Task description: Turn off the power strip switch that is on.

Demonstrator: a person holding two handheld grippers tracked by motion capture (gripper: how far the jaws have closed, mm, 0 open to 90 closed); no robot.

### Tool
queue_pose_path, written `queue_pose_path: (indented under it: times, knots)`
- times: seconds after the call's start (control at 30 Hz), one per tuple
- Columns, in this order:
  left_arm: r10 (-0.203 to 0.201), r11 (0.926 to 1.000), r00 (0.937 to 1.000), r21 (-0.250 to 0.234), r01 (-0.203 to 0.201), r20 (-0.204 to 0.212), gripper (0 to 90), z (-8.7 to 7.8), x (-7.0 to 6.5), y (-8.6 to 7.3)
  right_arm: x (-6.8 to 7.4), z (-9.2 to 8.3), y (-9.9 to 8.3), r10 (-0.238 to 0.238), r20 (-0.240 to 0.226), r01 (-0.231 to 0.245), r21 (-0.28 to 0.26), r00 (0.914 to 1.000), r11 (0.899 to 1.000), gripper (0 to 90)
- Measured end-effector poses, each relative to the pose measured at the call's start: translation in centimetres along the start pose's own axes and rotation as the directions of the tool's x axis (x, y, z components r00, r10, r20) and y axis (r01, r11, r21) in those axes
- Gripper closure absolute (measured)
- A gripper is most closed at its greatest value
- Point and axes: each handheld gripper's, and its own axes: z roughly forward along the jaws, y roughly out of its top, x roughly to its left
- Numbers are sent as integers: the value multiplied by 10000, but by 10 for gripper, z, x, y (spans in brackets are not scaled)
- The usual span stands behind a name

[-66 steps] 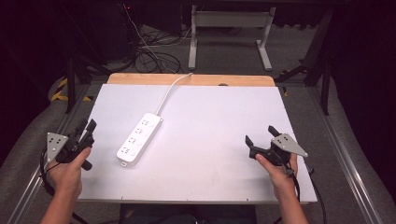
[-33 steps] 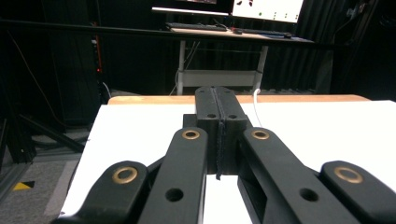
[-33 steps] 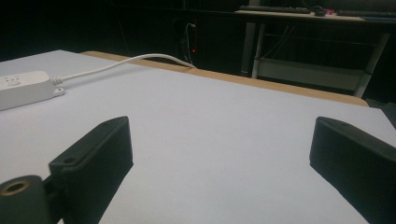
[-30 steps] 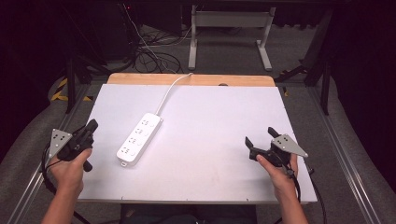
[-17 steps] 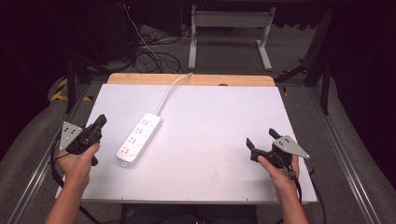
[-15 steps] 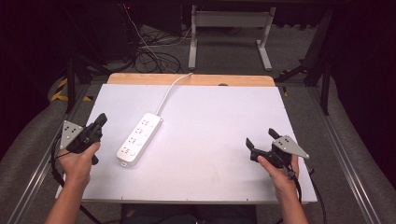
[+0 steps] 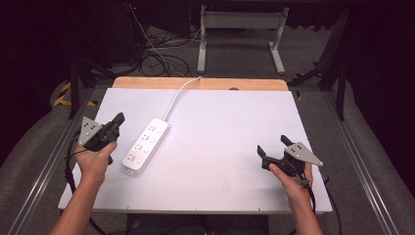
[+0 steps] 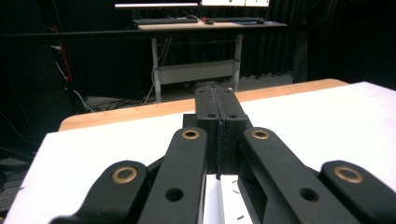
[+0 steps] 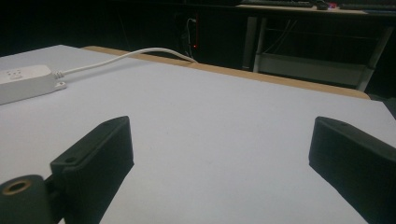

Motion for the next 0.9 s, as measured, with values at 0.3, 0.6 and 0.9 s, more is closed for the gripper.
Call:
queue_pose_path:
  times: [0.3,0.6,0.9]
  knots:
    - [153,9999,9996,73,-155,252,900,14,-6,6,3,2,-2,-52,-134,54,150,9999,9999,75]
    - [336,9988,9982,351,-353,495,900,23,-12,11,5,5,-1,-68,-229,73,181,9997,9998,77]
    - [683,9886,9926,1269,-809,1006,900,44,-20,16,6,10,0,-75,-340,80,158,9994,9998,78]
